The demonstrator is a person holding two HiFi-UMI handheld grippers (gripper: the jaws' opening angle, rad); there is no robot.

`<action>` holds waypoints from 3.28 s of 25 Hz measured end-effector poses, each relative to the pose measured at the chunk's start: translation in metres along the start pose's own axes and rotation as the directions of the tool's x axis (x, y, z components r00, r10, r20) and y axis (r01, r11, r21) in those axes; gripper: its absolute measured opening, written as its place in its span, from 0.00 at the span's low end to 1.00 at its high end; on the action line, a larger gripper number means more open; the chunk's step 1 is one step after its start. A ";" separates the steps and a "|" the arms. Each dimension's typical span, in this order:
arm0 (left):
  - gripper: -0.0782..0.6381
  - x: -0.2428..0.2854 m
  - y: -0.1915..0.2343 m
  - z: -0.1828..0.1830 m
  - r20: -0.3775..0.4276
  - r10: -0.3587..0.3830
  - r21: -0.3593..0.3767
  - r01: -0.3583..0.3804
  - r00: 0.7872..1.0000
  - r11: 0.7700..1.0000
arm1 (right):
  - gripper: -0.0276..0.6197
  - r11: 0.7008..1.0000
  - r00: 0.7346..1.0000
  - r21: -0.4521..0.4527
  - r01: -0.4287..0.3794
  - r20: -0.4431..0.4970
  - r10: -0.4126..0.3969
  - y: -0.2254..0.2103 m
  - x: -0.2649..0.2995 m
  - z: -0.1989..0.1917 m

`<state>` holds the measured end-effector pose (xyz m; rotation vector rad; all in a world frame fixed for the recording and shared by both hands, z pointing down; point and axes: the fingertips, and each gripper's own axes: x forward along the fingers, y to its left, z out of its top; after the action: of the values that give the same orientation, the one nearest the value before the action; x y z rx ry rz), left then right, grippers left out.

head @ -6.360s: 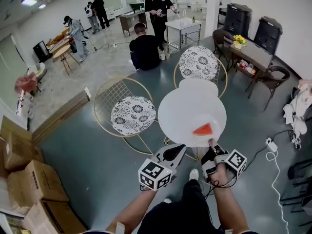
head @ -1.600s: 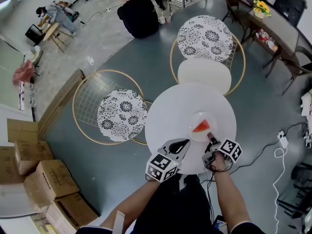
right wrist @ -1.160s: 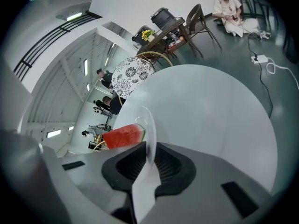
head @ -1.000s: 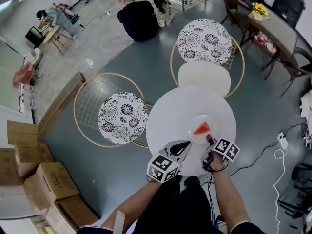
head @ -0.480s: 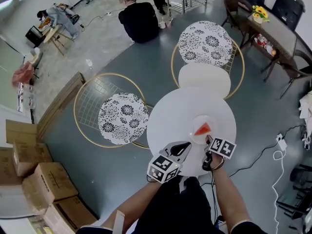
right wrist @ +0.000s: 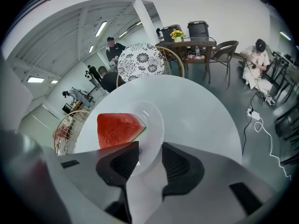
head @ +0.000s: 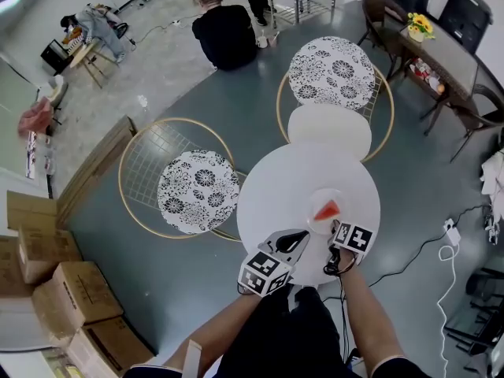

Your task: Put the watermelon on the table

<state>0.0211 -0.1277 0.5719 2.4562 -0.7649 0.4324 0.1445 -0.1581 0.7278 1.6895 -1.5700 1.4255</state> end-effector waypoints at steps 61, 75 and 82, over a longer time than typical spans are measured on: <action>0.11 -0.030 -0.064 0.120 0.178 -0.082 0.160 0.054 0.981 0.986 | 0.05 0.739 0.662 -0.652 -0.172 0.479 0.576 0.145 -0.266 0.097; 0.11 -0.031 -0.068 0.119 0.177 -0.091 0.160 0.063 0.980 0.985 | 0.05 0.745 0.653 -0.646 -0.169 0.492 0.575 0.143 -0.270 0.099; 0.11 -0.030 -0.068 0.117 0.177 -0.090 0.153 0.063 0.980 0.986 | 0.05 0.744 0.650 -0.647 -0.169 0.494 0.578 0.144 -0.270 0.101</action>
<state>0.0551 -0.1335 0.4377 2.6818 -0.7320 0.2436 0.0980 -0.1546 0.4090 1.6066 -2.5752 0.3348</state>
